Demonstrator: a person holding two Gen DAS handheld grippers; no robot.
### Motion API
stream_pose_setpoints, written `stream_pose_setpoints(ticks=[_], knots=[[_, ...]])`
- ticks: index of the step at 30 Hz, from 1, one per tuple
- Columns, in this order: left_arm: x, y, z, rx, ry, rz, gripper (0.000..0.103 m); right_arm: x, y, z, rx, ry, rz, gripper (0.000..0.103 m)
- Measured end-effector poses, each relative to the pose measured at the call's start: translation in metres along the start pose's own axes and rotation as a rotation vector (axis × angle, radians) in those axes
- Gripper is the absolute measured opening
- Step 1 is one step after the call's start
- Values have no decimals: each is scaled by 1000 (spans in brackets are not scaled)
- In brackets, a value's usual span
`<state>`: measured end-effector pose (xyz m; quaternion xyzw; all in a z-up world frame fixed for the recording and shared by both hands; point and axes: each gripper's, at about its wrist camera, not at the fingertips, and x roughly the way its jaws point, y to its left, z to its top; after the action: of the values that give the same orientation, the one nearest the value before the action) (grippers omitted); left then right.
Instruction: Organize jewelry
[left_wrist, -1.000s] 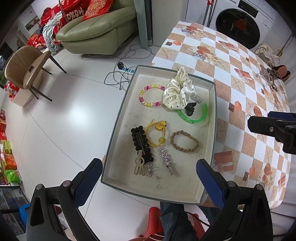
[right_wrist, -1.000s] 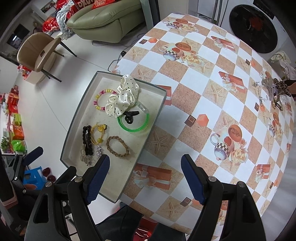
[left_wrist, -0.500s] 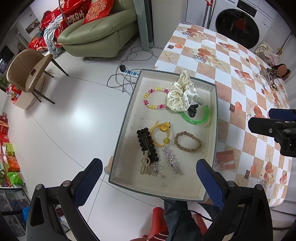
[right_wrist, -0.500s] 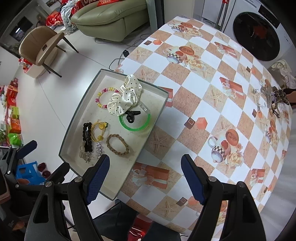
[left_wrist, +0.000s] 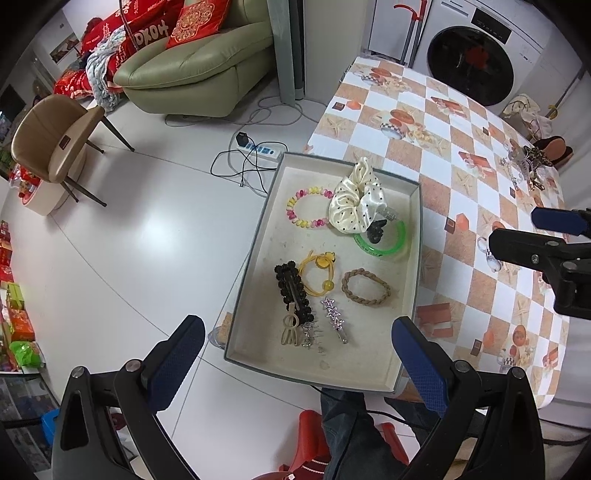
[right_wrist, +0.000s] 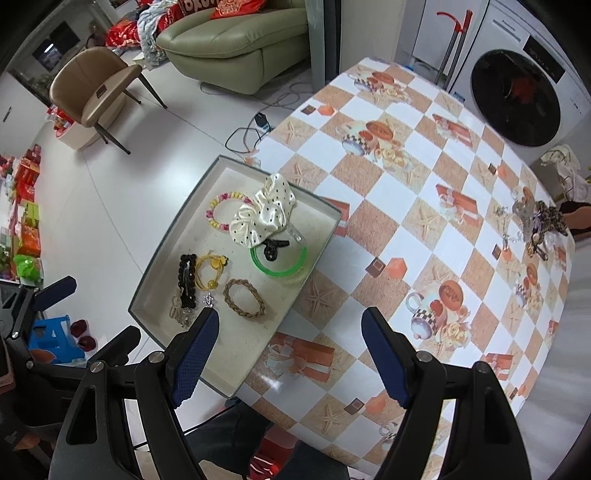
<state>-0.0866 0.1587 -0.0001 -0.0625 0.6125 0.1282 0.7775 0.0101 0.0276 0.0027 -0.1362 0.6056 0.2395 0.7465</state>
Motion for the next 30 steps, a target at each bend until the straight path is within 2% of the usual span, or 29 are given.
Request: stream_pose_setpoints(ticks=[1,13,30], knots=[[-3,0,1,2,-4,1,103,-3,1,1,-2,-5,0,92],[-27,4,8,-1,-14,23,103,-28,10,7,-20,-55,-22,92],[-40,4,8,-6,-22,25,103,-40,17,6,-49,-45,-50,92]])
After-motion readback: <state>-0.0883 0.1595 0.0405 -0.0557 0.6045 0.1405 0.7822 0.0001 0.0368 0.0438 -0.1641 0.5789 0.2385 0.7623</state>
